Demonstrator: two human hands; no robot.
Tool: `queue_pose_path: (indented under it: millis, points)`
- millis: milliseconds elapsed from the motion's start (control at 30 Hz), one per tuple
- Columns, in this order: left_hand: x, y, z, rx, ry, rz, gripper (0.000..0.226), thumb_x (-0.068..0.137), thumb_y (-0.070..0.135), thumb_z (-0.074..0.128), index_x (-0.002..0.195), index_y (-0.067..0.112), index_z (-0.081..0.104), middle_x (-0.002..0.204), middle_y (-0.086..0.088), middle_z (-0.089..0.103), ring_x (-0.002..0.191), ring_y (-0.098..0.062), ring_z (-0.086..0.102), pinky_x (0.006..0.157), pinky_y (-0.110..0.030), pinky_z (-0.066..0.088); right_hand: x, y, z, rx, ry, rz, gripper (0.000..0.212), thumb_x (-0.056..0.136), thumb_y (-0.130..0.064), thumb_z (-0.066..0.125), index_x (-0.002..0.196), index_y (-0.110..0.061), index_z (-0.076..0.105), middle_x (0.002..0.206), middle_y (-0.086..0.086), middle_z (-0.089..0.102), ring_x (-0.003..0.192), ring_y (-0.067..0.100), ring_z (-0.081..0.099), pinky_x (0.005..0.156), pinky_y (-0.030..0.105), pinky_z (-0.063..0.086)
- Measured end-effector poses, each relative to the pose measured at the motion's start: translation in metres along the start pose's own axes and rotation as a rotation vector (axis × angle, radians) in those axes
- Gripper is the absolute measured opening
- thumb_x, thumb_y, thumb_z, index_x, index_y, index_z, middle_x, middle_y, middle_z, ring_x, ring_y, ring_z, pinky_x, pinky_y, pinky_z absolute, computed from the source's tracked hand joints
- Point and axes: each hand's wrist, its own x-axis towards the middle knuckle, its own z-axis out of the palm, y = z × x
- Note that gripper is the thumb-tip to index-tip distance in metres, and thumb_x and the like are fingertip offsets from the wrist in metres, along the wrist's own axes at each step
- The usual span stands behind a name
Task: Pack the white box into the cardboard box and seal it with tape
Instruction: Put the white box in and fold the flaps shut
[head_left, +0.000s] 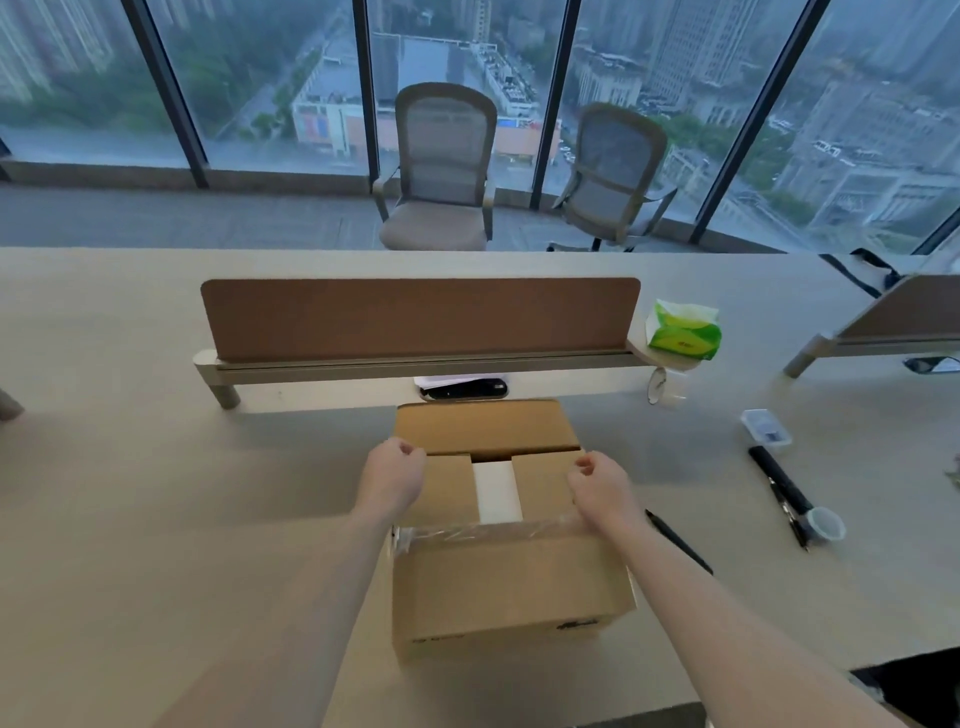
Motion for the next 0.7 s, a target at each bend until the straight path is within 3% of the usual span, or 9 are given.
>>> queue_pose_path:
  millis: [133, 233, 367, 433, 567, 600, 700]
  points:
    - [0.025, 0.005, 0.004, -0.040, 0.032, -0.099, 0.043, 0.098, 0.026, 0.048, 0.135, 0.005, 0.050, 0.131, -0.012, 0.057, 0.116, -0.029, 0.053, 0.090, -0.034, 0.041, 0.035, -0.001, 0.002, 0.096, -0.016, 0.030, 0.041, 0.093, -0.027, 0.050, 0.132, -0.017, 0.052, 0.115, 0.001, 0.063, 0.098, 0.026, 0.064, 0.089, 0.050, 0.055]
    - [0.041, 0.009, 0.008, -0.024, 0.026, -0.131, 0.048, 0.098, 0.027, 0.050, 0.140, 0.003, 0.046, 0.138, -0.015, 0.053, 0.125, -0.031, 0.050, 0.098, -0.035, 0.040, 0.059, -0.010, 0.002, 0.151, -0.027, 0.068, 0.050, 0.096, -0.031, 0.051, 0.143, -0.018, 0.041, 0.116, 0.002, 0.061, 0.088, 0.023, 0.068, 0.082, 0.046, 0.057]
    - [0.057, 0.014, 0.014, 0.025, 0.037, -0.172, 0.050, 0.099, 0.030, 0.051, 0.142, 0.004, 0.045, 0.143, -0.014, 0.050, 0.130, -0.030, 0.047, 0.102, -0.034, 0.038, 0.094, -0.021, 0.004, 0.217, -0.069, 0.120, 0.055, 0.097, -0.024, 0.049, 0.148, -0.012, 0.034, 0.090, -0.004, 0.053, 0.084, 0.028, 0.070, 0.077, 0.042, 0.059]
    - [0.064, 0.015, 0.017, 0.016, 0.045, -0.189, 0.050, 0.098, 0.029, 0.053, 0.140, 0.004, 0.047, 0.141, -0.015, 0.052, 0.128, -0.030, 0.049, 0.102, -0.034, 0.038, 0.109, -0.025, 0.008, 0.200, -0.082, 0.129, 0.056, 0.094, -0.024, 0.049, 0.148, -0.010, 0.035, 0.098, 0.001, 0.055, 0.082, 0.029, 0.070, 0.078, 0.044, 0.058]
    - [0.071, 0.017, 0.018, -0.006, 0.058, -0.217, 0.049, 0.098, 0.027, 0.053, 0.141, 0.005, 0.046, 0.141, -0.014, 0.052, 0.128, -0.030, 0.050, 0.103, -0.034, 0.038, 0.124, -0.026, 0.015, 0.194, -0.100, 0.148, 0.058, 0.090, -0.024, 0.049, 0.145, -0.011, 0.037, 0.113, 0.012, 0.063, 0.080, 0.029, 0.067, 0.059, 0.031, 0.048]
    - [0.071, 0.017, 0.018, -0.022, 0.070, -0.218, 0.052, 0.098, 0.028, 0.054, 0.143, 0.006, 0.044, 0.143, -0.013, 0.051, 0.129, -0.030, 0.049, 0.104, -0.036, 0.038, 0.124, -0.026, 0.015, 0.200, -0.091, 0.145, 0.057, 0.090, -0.026, 0.049, 0.144, -0.012, 0.038, 0.116, 0.012, 0.062, 0.083, 0.029, 0.066, 0.062, 0.032, 0.049]
    - [0.061, 0.024, 0.015, -0.075, 0.099, -0.202, 0.062, 0.100, 0.037, 0.052, 0.151, 0.011, 0.030, 0.151, -0.011, 0.042, 0.136, -0.031, 0.042, 0.109, -0.042, 0.036, 0.118, -0.027, 0.010, 0.194, -0.045, 0.123, 0.060, 0.091, -0.035, 0.049, 0.146, -0.016, 0.034, 0.135, 0.011, 0.053, 0.112, 0.031, 0.059, 0.093, 0.045, 0.051]
